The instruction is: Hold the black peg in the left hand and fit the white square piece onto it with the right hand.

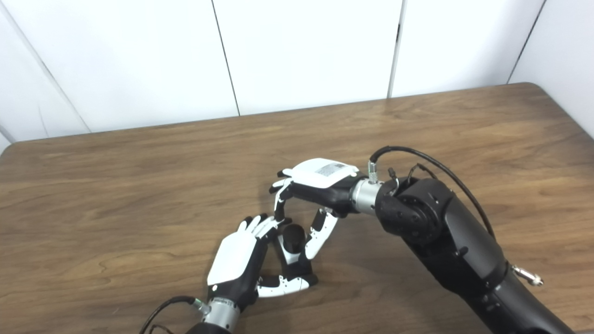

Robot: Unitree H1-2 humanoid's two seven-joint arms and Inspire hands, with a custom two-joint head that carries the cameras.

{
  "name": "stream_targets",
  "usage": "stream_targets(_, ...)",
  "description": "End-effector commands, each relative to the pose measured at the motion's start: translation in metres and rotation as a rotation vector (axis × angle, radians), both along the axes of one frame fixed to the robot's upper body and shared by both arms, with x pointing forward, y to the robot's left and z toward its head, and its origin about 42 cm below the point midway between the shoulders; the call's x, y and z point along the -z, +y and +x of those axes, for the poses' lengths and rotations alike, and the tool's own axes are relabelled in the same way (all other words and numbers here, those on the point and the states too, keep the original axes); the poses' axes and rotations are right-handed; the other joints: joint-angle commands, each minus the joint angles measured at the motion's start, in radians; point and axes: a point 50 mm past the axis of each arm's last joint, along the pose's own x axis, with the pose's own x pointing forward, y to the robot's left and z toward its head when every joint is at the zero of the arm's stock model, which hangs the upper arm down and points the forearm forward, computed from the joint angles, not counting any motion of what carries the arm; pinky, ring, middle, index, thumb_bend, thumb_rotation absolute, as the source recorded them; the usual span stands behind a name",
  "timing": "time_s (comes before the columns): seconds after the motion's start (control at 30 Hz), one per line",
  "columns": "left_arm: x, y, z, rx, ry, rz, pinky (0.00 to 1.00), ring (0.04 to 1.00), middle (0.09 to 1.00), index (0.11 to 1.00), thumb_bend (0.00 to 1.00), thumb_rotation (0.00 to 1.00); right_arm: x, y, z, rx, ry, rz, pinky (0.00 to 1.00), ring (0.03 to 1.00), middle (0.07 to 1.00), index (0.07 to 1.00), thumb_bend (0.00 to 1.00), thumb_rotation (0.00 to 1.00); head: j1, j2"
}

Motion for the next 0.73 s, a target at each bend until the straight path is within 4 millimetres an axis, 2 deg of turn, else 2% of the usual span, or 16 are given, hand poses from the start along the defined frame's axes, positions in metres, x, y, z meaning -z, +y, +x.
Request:
stream_targets(0.0, -0.007, 0.000, 0.000, 0.024, -0.015, -0.014, 0.99, 0.970, 0.918, 0.887, 1.00, 0.62, -0.017, -0.003, 0.004, 0.003, -0.076, 0.027, 0.94, 1.000, 0.916, 0.657, 1.00, 0.37, 0.002, -0.001)
stream_targets(0.13, -0.010, 0.003, 0.000, 0.024, -0.030, -0.031, 0.99, 0.972, 0.938, 0.937, 1.00, 0.66, -0.018, -0.005, 0.004, 0.010, -0.079, 0.035, 0.93, 1.000, 0.917, 0.702, 1.00, 0.38, 0.001, -0.004)
stream_targets(0.3, -0.014, 0.008, -0.001, 0.007, -0.050, -0.075, 0.99, 0.969, 0.950, 0.966, 1.00, 0.65, -0.018, -0.010, 0.004, 0.031, -0.082, 0.058, 0.92, 1.000, 0.913, 0.745, 1.00, 0.39, 0.002, -0.009)
stream_targets(0.5, -0.022, 0.017, 0.002, -0.039, -0.079, -0.083, 0.96, 0.948, 0.934, 0.946, 1.00, 0.64, -0.021, -0.019, 0.002, 0.075, -0.076, 0.088, 0.93, 1.000, 0.923, 0.766, 1.00, 0.39, 0.002, -0.010)
stream_targets(0.63, -0.023, 0.027, 0.005, -0.077, -0.064, -0.131, 0.97, 0.956, 0.941, 0.938, 1.00, 0.60, -0.022, -0.029, 0.001, 0.106, -0.070, 0.114, 0.93, 1.000, 0.931, 0.779, 1.00, 0.39, 0.004, -0.011)
stream_targets(0.7, -0.024, 0.032, 0.005, -0.097, -0.062, -0.135, 0.99, 0.969, 0.953, 0.947, 1.00, 0.61, -0.022, -0.036, 0.000, 0.131, -0.067, 0.138, 0.93, 1.000, 0.930, 0.785, 1.00, 0.39, 0.005, -0.011)
